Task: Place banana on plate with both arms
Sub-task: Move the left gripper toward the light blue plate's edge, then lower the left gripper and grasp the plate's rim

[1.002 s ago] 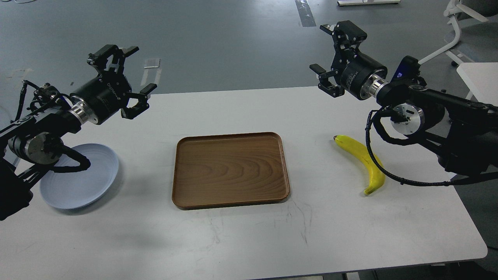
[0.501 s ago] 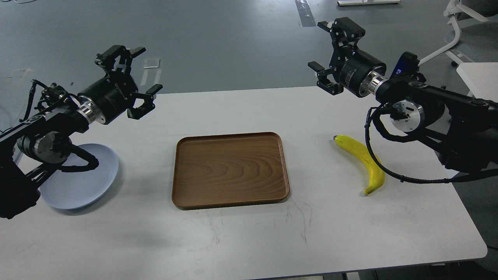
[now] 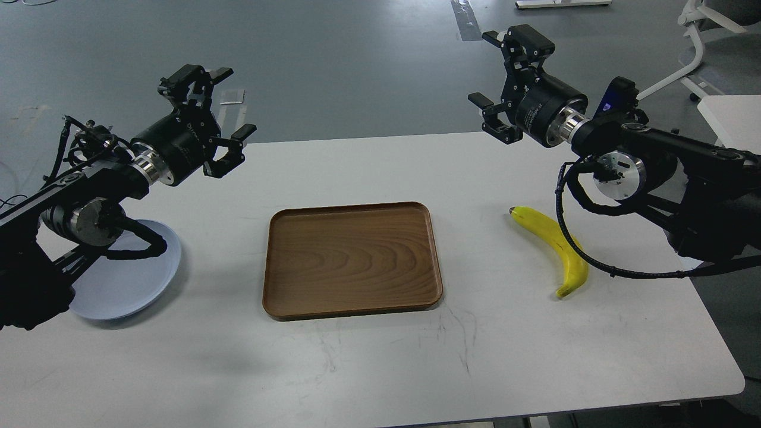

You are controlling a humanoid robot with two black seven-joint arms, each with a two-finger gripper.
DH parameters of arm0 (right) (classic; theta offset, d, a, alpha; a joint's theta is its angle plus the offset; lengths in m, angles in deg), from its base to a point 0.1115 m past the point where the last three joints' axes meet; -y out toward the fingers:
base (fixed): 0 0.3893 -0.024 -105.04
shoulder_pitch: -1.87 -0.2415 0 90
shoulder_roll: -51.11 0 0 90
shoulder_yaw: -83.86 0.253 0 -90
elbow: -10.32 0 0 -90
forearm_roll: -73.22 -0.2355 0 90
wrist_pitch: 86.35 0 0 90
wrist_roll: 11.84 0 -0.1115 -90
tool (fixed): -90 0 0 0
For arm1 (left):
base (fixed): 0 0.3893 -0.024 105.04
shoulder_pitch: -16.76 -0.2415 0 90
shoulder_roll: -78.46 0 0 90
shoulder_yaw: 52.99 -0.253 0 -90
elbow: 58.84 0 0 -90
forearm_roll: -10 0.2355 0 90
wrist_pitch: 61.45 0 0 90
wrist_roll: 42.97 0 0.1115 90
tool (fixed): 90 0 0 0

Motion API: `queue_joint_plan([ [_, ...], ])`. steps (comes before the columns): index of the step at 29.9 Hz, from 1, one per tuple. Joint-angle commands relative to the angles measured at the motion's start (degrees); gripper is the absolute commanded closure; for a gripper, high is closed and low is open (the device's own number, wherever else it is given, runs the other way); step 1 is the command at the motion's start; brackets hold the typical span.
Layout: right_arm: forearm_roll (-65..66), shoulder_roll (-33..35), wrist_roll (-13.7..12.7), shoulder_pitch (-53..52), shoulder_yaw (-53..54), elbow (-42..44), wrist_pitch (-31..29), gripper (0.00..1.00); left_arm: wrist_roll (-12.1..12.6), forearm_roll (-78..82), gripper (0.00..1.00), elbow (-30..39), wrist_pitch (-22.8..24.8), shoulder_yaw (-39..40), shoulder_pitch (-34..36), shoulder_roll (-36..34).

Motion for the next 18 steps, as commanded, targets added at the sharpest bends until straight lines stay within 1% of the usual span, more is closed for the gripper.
queue_joint_plan([
  [1,0.0,0.0,-0.1,0.2,0.0,-0.1,0.0,0.0,-0.8,5.0,0.02,0.2,-1.9,0.0,-0.1,-0.4],
  [2,0.0,0.0,-0.1,0.2,0.0,-0.1,0.0,0.0,-0.8,5.1,0.02,0.2,-1.9,0.0,-0.1,-0.4],
  [3,0.0,0.1,0.0,0.3,-0.1,-0.1,0.0,0.0,-1.5,11.0,0.02,0.2,-5.0,0.1,0.1,-0.5],
  [4,0.0,0.1,0.0,0.3,-0.1,-0.1,0.0,0.0,-1.8,15.0,0.02,0.4,-6.8,0.2,0.3,-0.7],
  [6,0.0,0.1,0.0,0.3,-0.1,0.0,0.1,0.0,-2.1,30.8,0.02,2.0,-13.9,0.0,1.0,-1.6],
  [8,0.0,0.0,0.0,0.3,-0.1,0.0,0.1,0.0,-2.2,38.8,0.02,3.6,-15.9,0.0,0.7,-2.7],
  [11,0.0,0.0,0.0,0.3,-0.1,0.0,0.1,0.0,-2.5,44.1,0.02,3.8,-16.0,-0.2,0.0,-4.6],
  [13,0.0,0.0,0.0,0.4,-0.1,0.0,0.1,0.0,-4.3,47.6,0.02,3.5,-16.3,-1.4,-0.1,-6.6],
  [14,0.0,0.0,0.0,0.6,-0.1,0.0,0.1,0.0,-6.7,51.4,0.02,3.5,-17.4,-3.0,-0.3,-8.3],
  [16,0.1,0.0,0.0,0.7,-0.1,0.0,0.1,0.0,-9.1,56.2,0.02,3.5,-20.0,-4.9,-0.4,-10.2],
  [17,0.1,0.0,0.0,0.8,-0.1,0.0,0.1,0.0,-10.6,60.5,0.02,3.5,-24.1,-7.0,-0.5,-11.9],
  [18,0.2,0.0,0.0,1.0,-0.1,0.0,0.1,0.0,-10.9,63.5,0.02,3.1,-28.2,-9.9,-0.6,-13.0],
])
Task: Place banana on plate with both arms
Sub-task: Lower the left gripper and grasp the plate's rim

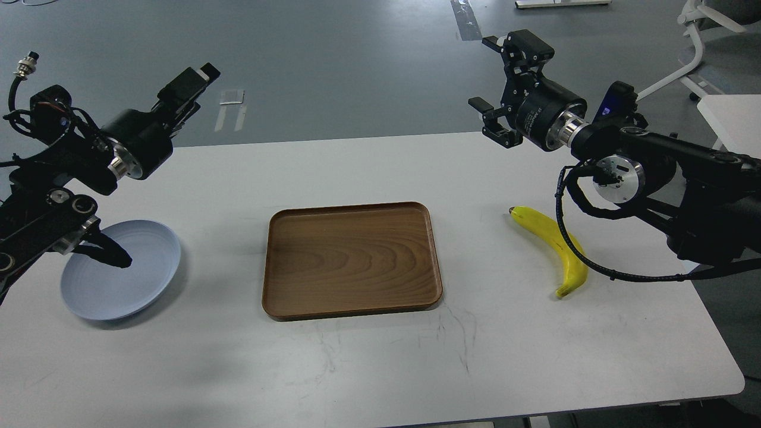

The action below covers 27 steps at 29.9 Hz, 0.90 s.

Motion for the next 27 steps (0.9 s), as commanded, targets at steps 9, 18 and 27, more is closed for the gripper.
queue_joint_plan([
  [9,0.6,-0.1,0.0,0.5,-0.1,0.5,0.0,0.0,-3.0,11.7,0.02,-11.2,-16.1,-24.5,-0.6,-7.9],
  [18,0.7,0.1,0.0,1.2,-0.1,0.4,0.1,0.0,-9.2,11.2,0.02,-30.5,-17.1,-26.9,-8.8,-2.3],
  [27,0.7,1.2,0.1,2.1,-0.1,0.1,0.2,0.0,-9.2,5.9,0.02,-36.7,-16.7,-26.9,-12.2,1.9],
])
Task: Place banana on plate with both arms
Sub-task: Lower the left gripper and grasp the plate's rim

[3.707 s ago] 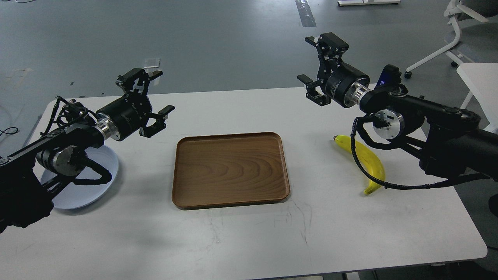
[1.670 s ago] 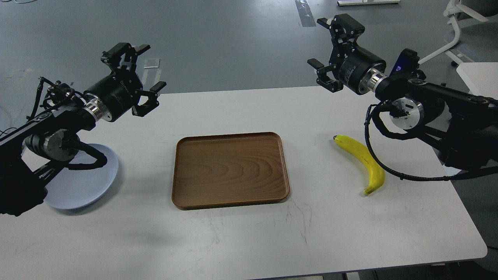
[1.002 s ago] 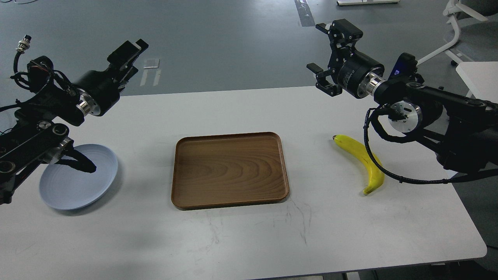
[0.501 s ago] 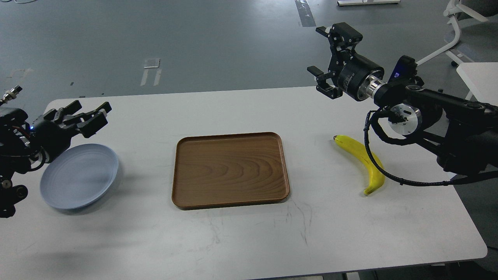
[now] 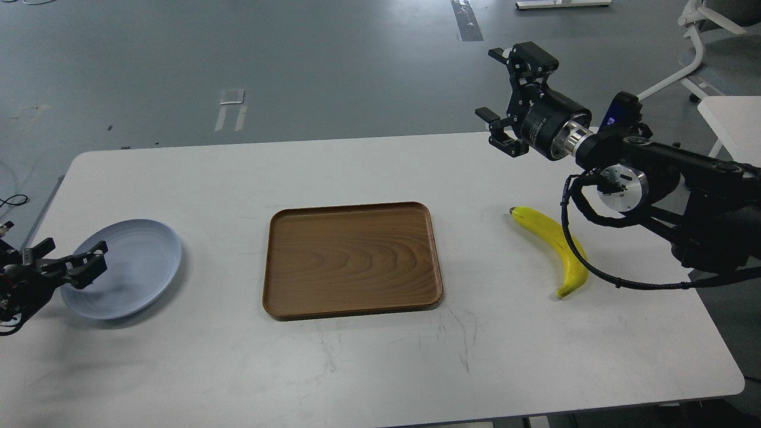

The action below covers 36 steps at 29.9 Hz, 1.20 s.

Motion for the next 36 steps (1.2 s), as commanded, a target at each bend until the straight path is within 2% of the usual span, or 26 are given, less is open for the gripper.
queue_joint_plan([
  [1,0.0,0.3,0.0,0.6,0.1,-0.1,0.0,0.0,0.0,-2.2,0.02,-0.4,0.5,0.1,-0.2,0.3],
  [8,0.1,0.9,0.0,0.9,0.0,-0.2,0.0,0.0,0.0,-5.6,0.02,-0.5,0.7,0.2,-1.7,-0.6],
  [16,0.2,0.9,0.0,0.9,0.0,-0.2,0.1,0.0,0.0,-10.5,0.03,-1.3,5.6,0.2,-2.0,-0.6],
  [19,0.2,0.9,0.0,0.9,0.0,-0.2,0.1,0.0,0.0,-11.9,0.06,-2.9,7.4,0.2,-2.0,0.0],
  [24,1.1,1.0,0.1,0.9,-0.1,-0.1,0.2,0.0,0.0,-12.0,0.2,-4.0,8.4,0.2,-2.1,0.2],
  [26,1.5,1.0,0.0,1.3,-0.1,-0.1,0.2,0.0,0.0,-12.1,0.23,-4.0,8.4,0.2,-2.1,0.2],
  [36,1.6,0.9,0.0,1.8,-0.1,-0.1,0.3,0.0,0.0,-12.2,0.23,-4.0,8.4,0.2,-2.1,0.2],
])
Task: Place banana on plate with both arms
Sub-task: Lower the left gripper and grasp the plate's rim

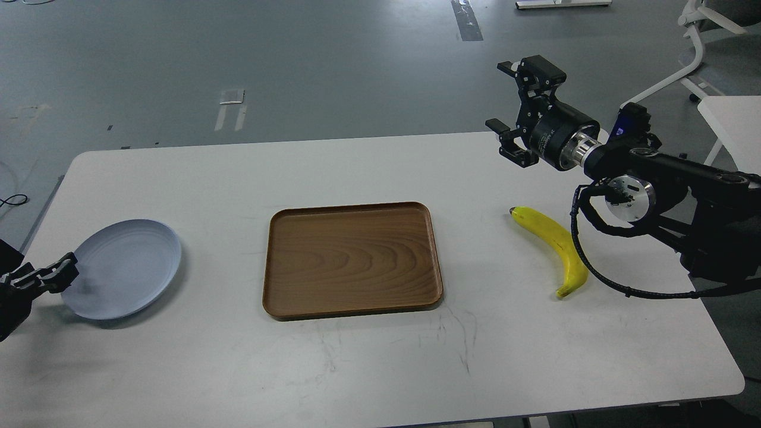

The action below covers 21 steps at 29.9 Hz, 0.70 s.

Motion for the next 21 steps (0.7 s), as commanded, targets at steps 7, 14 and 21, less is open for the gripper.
queue_joint_plan([
  [7,0.1,-0.1,0.0,0.2,0.0,0.1,0.0,0.0,0.0,0.1,0.23,0.0,-0.2,-0.1,0.0,0.8],
  [14,0.1,-0.1,0.0,0.5,0.0,0.2,0.0,0.0,0.0,0.1,0.23,0.1,-0.2,-0.2,-0.1,1.1],
  [21,0.1,-0.1,0.0,0.5,-0.5,0.3,0.4,0.0,0.0,0.3,0.47,0.0,0.3,-0.3,-0.3,1.1],
])
